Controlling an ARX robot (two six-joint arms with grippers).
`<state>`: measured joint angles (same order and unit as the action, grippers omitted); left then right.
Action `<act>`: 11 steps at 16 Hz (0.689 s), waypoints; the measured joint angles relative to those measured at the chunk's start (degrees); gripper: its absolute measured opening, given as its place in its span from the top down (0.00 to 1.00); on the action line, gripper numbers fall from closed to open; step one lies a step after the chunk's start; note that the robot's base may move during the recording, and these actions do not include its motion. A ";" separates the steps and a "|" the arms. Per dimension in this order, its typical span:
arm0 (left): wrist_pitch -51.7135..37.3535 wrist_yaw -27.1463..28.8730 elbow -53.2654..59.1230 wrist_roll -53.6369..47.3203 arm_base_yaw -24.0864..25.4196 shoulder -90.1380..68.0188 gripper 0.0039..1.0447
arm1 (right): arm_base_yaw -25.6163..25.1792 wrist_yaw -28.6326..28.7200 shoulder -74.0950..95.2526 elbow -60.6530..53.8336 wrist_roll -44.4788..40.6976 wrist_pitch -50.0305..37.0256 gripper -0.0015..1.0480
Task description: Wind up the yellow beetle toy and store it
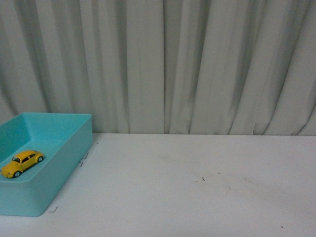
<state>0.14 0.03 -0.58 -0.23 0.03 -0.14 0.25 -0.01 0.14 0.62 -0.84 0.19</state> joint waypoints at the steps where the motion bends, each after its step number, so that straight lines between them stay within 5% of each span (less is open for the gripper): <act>1: -0.02 0.00 0.00 0.02 0.00 0.00 0.06 | 0.00 0.00 0.00 0.00 0.02 0.00 0.06; 11: -0.02 0.00 0.00 0.02 0.00 0.00 0.06 | 0.00 0.00 0.00 0.00 0.00 0.00 0.06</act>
<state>0.12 0.03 -0.58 -0.21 0.03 -0.14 0.25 -0.01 0.14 0.62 -0.84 0.19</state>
